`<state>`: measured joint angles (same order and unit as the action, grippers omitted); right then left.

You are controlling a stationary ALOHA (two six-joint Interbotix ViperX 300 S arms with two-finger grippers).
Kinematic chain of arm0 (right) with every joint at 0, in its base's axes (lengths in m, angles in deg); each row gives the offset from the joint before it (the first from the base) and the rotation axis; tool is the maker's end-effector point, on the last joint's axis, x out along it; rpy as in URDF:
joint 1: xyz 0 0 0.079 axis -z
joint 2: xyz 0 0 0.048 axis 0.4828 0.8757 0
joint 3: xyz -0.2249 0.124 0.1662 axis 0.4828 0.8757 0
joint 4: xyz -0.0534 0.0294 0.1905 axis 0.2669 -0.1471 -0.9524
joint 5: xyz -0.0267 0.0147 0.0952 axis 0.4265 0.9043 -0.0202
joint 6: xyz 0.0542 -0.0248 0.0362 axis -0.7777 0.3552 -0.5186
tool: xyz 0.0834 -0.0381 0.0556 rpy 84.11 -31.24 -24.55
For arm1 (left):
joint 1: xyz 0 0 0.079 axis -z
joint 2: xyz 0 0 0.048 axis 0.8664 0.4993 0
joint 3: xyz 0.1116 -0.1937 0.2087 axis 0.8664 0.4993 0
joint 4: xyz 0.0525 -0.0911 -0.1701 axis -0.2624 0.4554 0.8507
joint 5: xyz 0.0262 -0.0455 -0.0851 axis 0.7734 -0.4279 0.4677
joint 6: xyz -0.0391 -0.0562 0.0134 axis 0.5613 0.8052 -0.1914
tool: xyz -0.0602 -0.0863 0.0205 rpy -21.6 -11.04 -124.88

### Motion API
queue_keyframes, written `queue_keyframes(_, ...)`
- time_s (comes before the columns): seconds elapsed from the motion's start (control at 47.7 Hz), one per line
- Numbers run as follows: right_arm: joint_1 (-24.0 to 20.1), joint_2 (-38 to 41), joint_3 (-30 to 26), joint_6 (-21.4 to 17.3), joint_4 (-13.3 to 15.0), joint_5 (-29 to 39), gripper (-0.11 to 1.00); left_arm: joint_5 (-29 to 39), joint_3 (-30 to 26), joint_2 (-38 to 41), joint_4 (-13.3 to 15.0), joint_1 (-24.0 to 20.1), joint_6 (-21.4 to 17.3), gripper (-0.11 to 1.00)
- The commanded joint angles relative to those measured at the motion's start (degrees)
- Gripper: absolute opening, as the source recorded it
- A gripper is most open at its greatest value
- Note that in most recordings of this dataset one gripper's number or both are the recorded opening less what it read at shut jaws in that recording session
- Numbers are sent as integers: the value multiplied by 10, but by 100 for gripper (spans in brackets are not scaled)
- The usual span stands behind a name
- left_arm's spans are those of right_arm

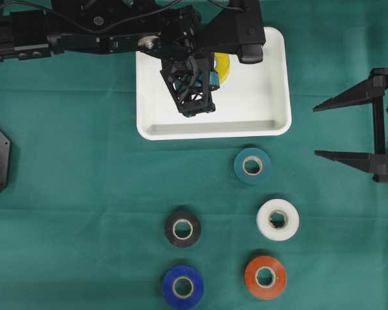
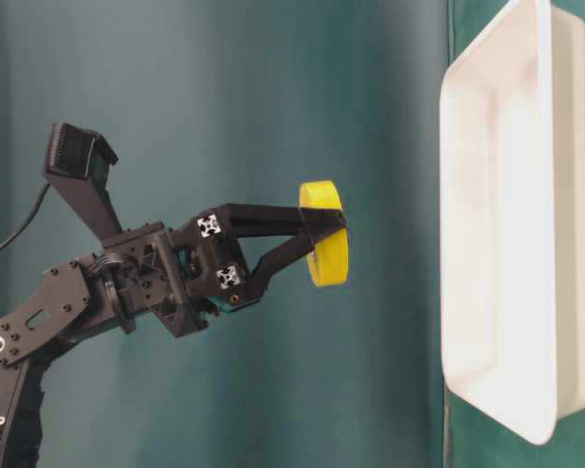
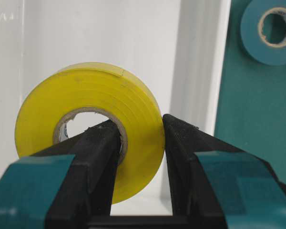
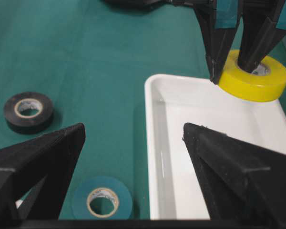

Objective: Pick up the tape from a random location and place it into the white case.
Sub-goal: 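Lift the yellow tape and carry it into the white tray, then lower the yellow tape onto the tray floor and open the left gripper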

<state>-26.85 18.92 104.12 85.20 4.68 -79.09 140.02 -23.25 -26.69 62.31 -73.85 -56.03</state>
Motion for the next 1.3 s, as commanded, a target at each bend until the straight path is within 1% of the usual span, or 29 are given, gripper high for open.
queue_keyframes(0.0,0,4,-12,0,1,-3,92,-2,-12,-12,-2,-2,-1,22)
queue_keyframes(0.314,1,4,-12,1,1,-3,92,-2,-12,-11,-2,-2,0,22)
queue_keyframes(0.44,1,4,-12,1,1,-3,92,-13,-3,-4,-2,-4,0,22)
queue_keyframes(0.733,0,4,-11,0,1,-3,92,-95,40,23,-2,-10,-1,22)
queue_keyframes(1.006,1,10,-11,1,1,-5,92,-128,62,62,0,-16,1,22)
queue_keyframes(1.278,1,16,-11,1,1,-5,92,-168,64,103,0,-31,0,22)
